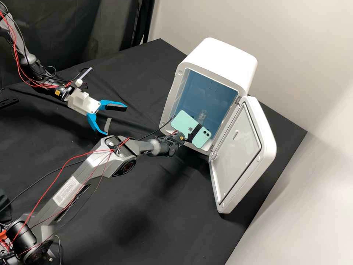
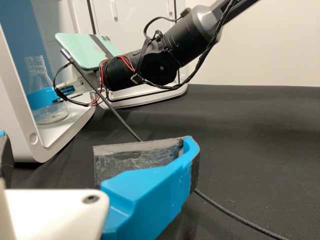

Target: Place the flask in the incubator

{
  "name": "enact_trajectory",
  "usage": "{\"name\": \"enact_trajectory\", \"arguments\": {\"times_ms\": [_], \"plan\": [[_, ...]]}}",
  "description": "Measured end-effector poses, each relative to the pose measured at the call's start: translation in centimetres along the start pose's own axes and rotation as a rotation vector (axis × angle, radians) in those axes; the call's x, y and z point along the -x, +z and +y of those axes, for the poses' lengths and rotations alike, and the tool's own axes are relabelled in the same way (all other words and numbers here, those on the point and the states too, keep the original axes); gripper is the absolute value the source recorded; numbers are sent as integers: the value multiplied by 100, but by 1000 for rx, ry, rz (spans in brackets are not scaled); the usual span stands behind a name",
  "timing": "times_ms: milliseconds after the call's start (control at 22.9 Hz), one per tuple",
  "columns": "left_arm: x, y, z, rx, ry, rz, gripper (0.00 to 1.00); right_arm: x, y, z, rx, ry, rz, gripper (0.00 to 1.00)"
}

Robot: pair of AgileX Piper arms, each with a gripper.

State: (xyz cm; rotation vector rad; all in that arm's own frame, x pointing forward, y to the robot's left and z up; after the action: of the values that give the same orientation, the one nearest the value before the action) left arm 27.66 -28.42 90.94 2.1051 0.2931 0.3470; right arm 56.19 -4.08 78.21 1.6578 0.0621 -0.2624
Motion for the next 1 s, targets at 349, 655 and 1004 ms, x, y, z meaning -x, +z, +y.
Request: {"name": "enact_trajectory", "arguments": {"times_ms": [349,655,1004], "plan": [[0,0,0,0,0,0,100,0,0,0,0,0,0,100],[0,0,0,0,0,0,100,-3,-17,-20,1,-4,3,100],[0,0,0,0,0,0,100,-3,-21,-25,1,-4,4,100]]}}
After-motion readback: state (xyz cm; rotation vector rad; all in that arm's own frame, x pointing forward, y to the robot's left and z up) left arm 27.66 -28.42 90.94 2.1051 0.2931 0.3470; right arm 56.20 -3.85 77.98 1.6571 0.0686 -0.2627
